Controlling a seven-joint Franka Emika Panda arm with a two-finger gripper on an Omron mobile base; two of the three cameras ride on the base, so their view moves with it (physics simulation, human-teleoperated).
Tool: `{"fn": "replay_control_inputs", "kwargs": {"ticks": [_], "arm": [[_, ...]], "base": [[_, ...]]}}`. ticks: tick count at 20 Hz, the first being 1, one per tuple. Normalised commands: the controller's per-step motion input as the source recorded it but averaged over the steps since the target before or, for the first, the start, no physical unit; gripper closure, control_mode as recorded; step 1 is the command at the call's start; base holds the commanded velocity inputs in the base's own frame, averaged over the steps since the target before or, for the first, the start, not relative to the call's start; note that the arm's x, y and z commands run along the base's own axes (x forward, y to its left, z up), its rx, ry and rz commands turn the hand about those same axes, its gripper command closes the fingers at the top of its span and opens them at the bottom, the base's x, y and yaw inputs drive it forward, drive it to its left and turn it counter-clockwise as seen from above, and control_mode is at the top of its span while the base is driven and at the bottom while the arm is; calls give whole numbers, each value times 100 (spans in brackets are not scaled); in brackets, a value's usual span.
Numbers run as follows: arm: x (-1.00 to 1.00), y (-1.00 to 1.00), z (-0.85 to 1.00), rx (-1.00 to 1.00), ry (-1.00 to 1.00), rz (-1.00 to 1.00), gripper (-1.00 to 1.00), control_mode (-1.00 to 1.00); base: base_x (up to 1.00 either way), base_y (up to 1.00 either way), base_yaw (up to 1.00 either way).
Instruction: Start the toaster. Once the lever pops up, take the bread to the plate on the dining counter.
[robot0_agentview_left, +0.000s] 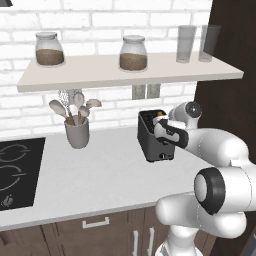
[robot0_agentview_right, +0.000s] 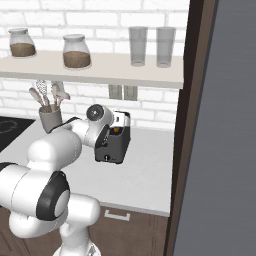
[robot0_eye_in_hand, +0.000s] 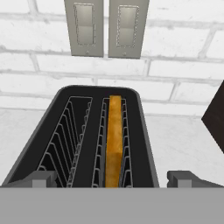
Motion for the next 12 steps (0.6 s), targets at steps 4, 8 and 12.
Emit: {"fn": "replay_control_inputs", "kwargs": {"ticks": [4,8,12], "arm": [[0,0,0,0,0,0,-100,-100],[0,0,0,0,0,0,-100,-100],[0,0,0,0,0,0,-100,-100]], "base": [[0,0,0],[0,0,0],[0,0,0]]}}
